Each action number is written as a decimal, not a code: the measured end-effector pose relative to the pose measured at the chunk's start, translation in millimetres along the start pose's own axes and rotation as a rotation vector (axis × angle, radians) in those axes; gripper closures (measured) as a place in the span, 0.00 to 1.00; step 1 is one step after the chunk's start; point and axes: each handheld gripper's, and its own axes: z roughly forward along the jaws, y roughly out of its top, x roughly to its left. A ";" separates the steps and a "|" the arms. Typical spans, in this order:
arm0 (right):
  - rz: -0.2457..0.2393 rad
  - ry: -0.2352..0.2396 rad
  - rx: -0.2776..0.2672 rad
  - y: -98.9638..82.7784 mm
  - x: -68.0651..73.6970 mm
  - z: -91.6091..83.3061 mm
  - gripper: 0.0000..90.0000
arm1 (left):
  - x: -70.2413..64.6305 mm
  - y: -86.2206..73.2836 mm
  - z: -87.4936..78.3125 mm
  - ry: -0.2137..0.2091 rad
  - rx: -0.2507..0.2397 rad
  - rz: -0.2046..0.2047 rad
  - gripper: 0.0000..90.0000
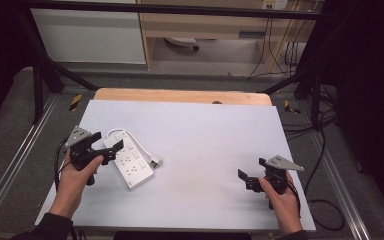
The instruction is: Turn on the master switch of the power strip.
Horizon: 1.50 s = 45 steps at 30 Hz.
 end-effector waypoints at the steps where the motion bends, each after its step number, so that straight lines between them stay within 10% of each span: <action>1: -0.001 -0.001 0.000 0.0 0.0 0.0 0.04 | 0.1 1.6 1.7 0.003 -0.001 0.003 0.08; 45: 0.019 -0.013 0.000 -0.1 -3.2 -1.2 0.04 | 35.7 21.2 55.4 0.127 0.046 0.052 0.12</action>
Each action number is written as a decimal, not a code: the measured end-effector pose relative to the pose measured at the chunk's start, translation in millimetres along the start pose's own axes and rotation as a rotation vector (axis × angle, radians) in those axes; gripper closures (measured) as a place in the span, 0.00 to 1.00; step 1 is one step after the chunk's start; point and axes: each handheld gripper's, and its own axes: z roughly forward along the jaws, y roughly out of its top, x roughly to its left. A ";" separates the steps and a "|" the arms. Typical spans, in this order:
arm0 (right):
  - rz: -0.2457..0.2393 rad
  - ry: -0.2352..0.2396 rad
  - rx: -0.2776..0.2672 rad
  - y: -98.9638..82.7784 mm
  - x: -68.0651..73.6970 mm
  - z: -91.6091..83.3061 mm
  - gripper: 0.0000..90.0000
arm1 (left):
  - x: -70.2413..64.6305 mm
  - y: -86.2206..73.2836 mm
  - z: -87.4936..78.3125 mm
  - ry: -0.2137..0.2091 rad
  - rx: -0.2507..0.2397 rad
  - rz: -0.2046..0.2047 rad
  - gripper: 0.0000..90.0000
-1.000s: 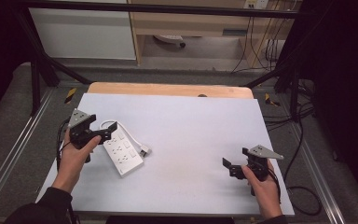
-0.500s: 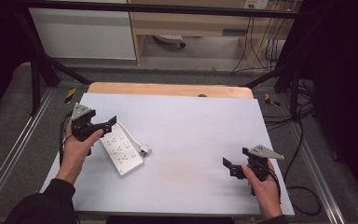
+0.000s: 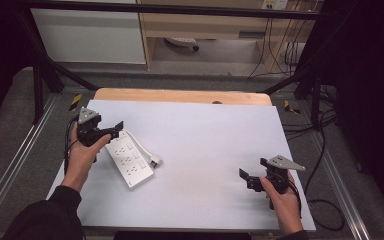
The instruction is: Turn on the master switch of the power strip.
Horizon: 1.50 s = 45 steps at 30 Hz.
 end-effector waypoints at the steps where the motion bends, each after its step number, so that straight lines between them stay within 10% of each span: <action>1: -0.001 0.000 0.000 0.0 -0.1 -0.1 0.04 | 0.1 -0.2 1.1 0.002 0.001 0.001 0.12; 17: 0.007 0.003 0.000 0.3 -0.9 -0.7 0.05 | 10.7 -5.9 12.2 0.030 0.052 -0.040 0.22; 45: 0.001 0.006 0.002 0.9 -1.6 0.2 0.05 | 17.9 -12.3 22.5 0.043 0.117 -0.083 0.83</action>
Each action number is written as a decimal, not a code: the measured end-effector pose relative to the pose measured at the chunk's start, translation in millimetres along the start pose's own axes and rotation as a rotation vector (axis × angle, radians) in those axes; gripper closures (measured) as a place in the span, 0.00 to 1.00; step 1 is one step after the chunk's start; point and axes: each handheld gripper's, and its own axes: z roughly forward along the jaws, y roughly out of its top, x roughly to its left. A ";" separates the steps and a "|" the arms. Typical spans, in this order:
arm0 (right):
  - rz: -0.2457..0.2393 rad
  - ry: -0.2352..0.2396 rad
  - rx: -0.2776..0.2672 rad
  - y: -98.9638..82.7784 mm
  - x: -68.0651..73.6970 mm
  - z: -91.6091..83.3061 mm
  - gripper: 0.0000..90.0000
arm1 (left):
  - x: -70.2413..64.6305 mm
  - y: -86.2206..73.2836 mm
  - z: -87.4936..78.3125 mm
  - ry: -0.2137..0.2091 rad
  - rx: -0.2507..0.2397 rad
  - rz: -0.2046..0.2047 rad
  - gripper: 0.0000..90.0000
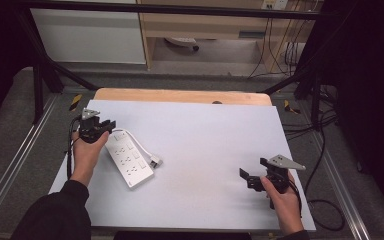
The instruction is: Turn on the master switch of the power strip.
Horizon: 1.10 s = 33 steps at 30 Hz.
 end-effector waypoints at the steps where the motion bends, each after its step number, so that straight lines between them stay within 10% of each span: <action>1: 0.000 0.000 -0.001 0.0 -0.1 0.0 0.05 | 0.2 -0.2 0.1 0.003 0.002 0.001 0.85; 33: 0.005 0.004 -0.008 0.7 -0.1 -2.1 0.05 | -10.9 -12.9 11.5 -0.034 0.109 0.043 1.00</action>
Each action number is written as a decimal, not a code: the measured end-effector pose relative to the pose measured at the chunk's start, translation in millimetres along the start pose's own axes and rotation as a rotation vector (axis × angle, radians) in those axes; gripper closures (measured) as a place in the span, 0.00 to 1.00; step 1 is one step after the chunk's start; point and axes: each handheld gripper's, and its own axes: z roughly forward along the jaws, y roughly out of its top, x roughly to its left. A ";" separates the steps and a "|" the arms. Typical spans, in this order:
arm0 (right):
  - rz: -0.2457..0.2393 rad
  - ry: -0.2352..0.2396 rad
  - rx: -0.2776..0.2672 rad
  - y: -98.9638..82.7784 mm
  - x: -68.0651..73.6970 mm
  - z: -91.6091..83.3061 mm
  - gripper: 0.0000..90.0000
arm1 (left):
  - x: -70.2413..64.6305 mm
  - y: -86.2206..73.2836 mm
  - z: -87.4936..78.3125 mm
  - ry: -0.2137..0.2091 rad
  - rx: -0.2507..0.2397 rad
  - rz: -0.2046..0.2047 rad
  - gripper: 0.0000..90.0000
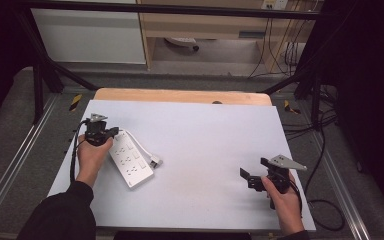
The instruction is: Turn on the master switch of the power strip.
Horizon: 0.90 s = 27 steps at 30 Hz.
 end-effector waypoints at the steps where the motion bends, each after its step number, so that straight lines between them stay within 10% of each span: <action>1: 0.000 0.000 0.001 0.0 0.3 0.1 0.05 | -0.1 -0.6 0.7 -0.001 0.002 -0.001 1.00; 27: 0.002 0.000 -0.004 0.0 -0.9 -1.3 0.05 | -1.1 -2.9 6.9 0.001 0.005 -0.002 1.00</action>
